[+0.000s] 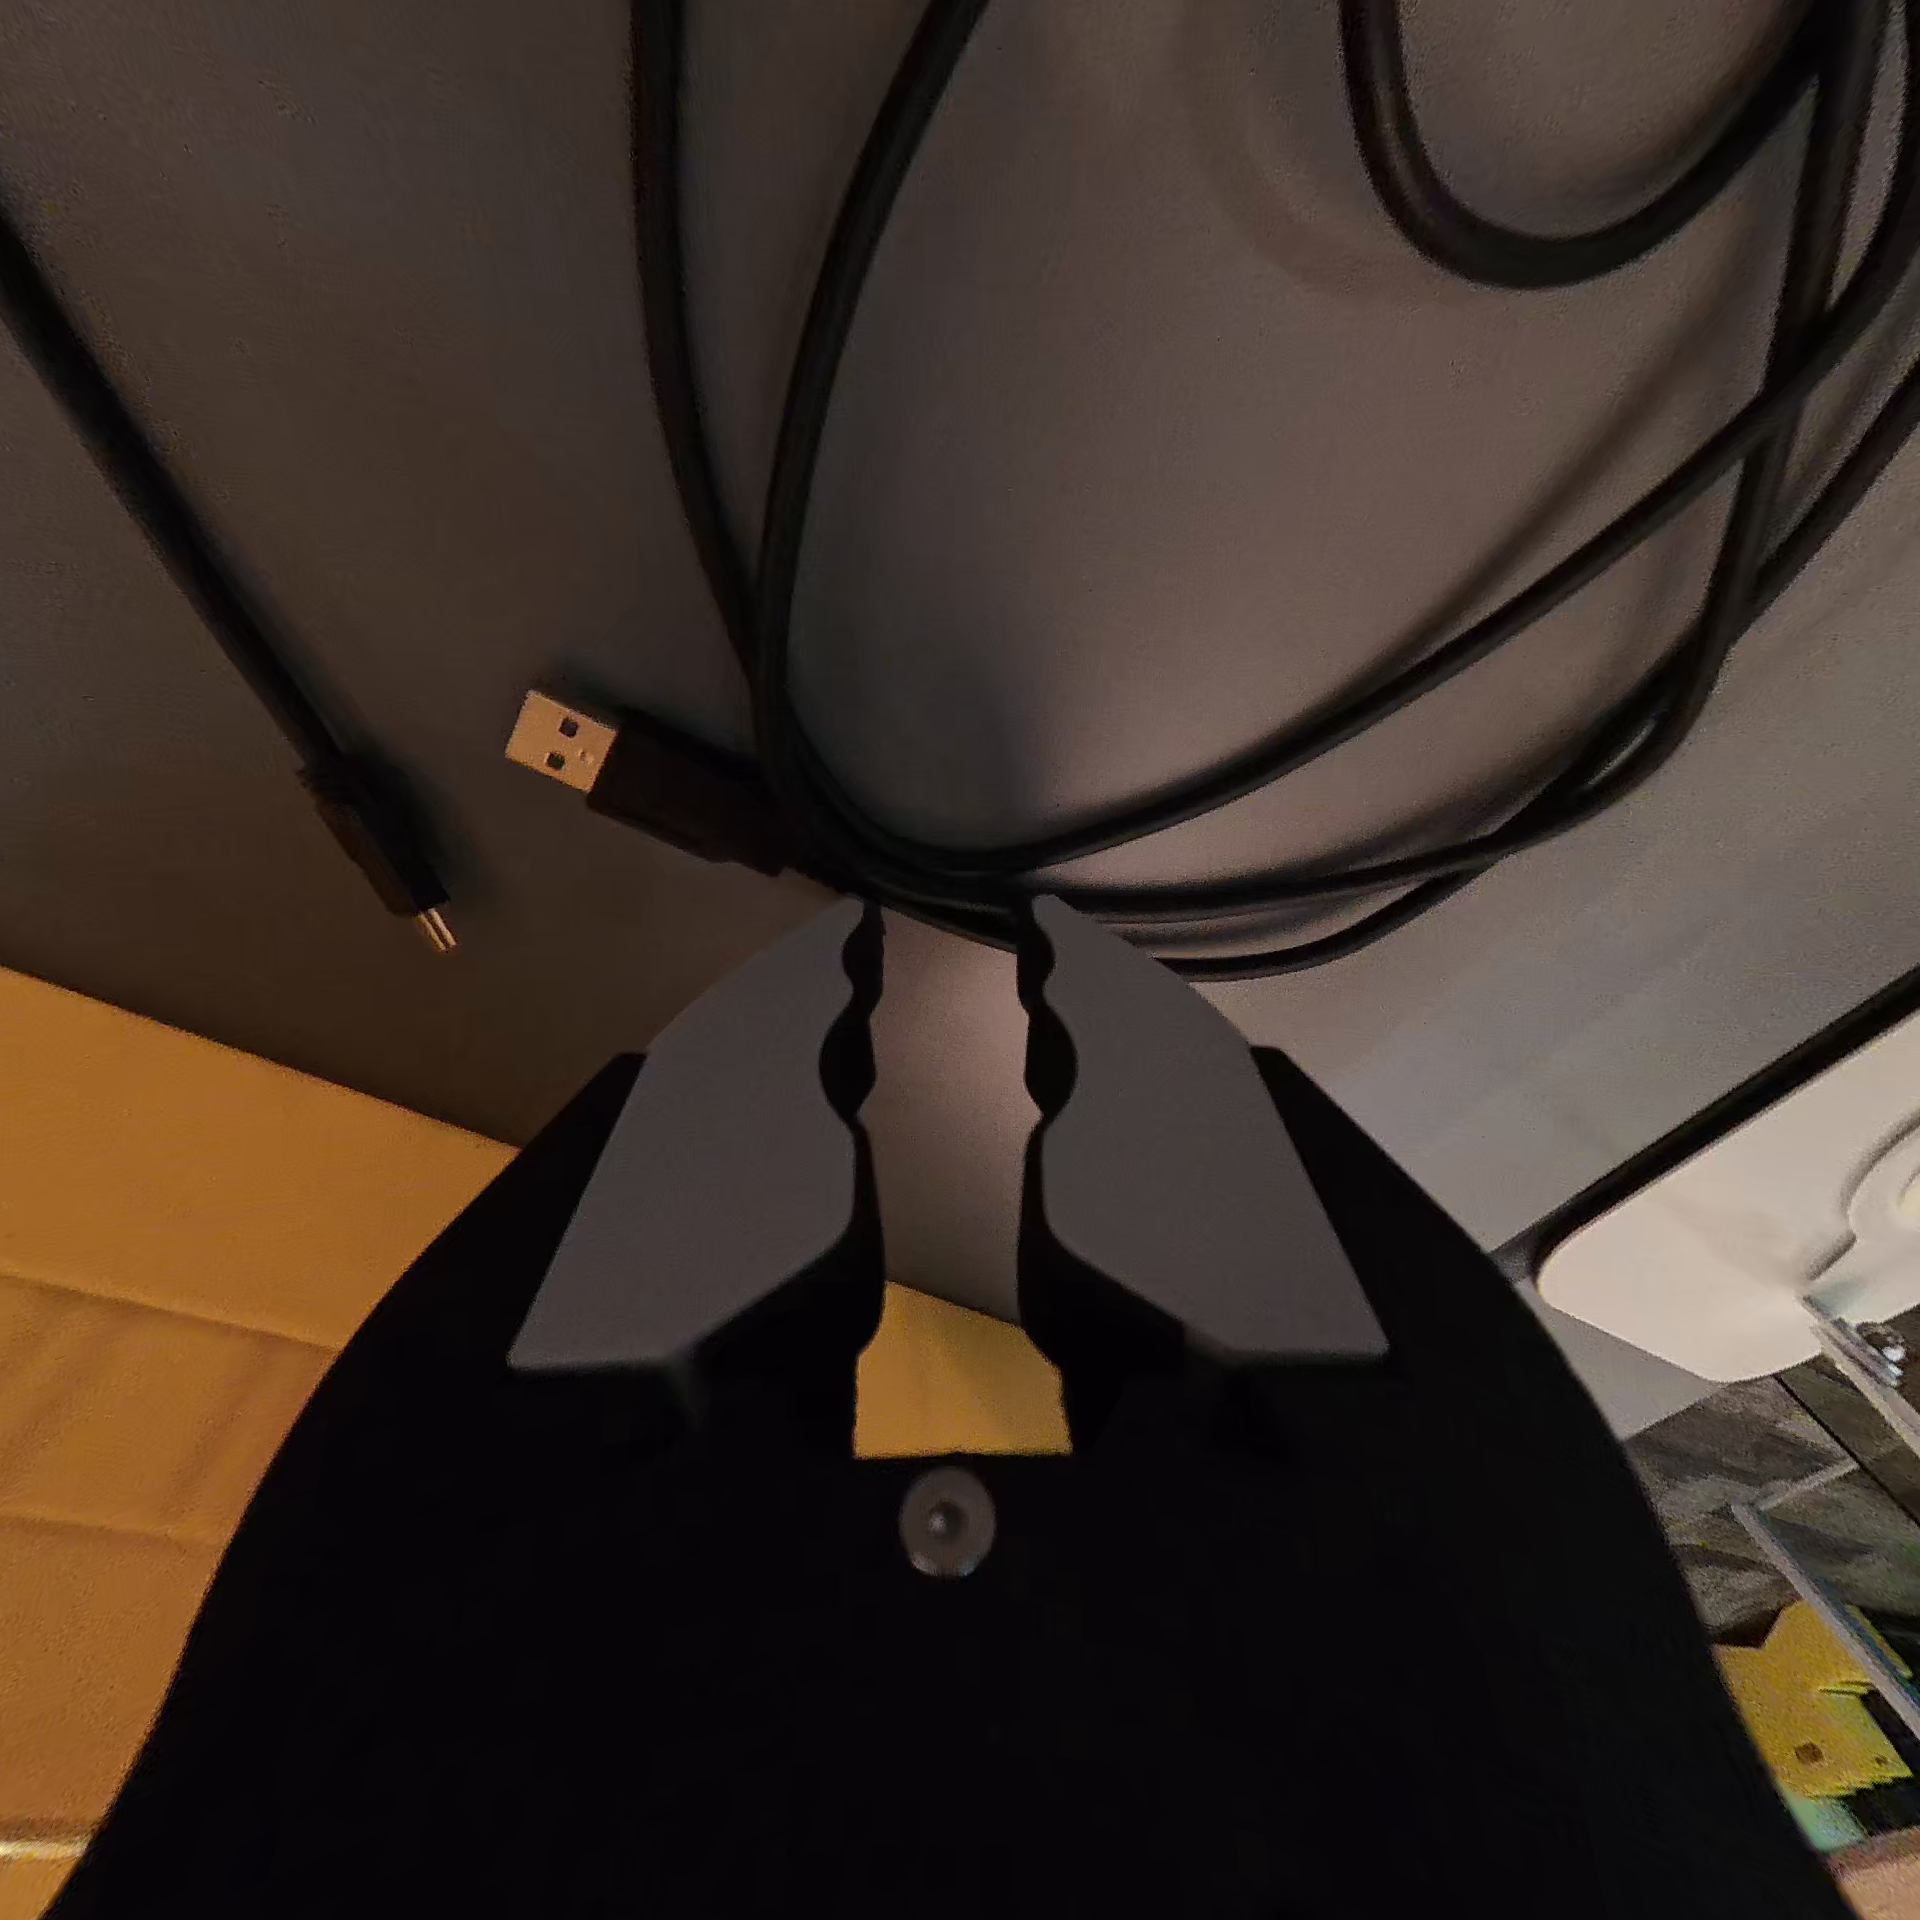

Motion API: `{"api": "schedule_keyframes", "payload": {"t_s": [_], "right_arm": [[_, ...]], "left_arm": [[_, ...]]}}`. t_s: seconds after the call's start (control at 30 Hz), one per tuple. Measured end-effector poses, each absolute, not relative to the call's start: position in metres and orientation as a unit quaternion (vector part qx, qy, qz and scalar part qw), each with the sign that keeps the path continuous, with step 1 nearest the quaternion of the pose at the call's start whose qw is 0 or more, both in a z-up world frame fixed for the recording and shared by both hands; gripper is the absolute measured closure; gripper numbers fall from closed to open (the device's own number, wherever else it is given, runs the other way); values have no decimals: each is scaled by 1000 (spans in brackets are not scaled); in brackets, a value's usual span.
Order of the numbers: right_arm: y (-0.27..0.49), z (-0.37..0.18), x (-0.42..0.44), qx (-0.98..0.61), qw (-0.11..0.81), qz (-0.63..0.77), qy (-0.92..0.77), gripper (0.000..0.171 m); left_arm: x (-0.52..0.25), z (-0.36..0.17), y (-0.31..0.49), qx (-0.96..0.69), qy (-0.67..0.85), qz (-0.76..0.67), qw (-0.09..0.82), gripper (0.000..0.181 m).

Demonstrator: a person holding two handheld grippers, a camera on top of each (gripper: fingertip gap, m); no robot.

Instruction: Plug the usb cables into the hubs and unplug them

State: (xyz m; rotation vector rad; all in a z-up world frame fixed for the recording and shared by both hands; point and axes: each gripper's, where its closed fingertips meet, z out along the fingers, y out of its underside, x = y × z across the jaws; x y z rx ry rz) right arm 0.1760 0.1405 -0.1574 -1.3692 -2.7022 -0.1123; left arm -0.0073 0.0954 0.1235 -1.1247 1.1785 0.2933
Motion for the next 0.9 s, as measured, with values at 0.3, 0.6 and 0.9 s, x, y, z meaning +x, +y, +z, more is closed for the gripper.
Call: {"api": "schedule_keyframes", "payload": {"t_s": [0.3,0.6,0.9], "right_arm": [[140,-158,181,-513,27,-51,-856,146],[75,-156,176,-590,-110,61,-797,169],[80,-145,183,-445,23,-32,-895,149]], "left_arm": [[-9,127,93,-498,521,126,682,165],[-7,136,83,-485,520,118,693,165],[-9,146,75,-472,513,111,709,165]]}}
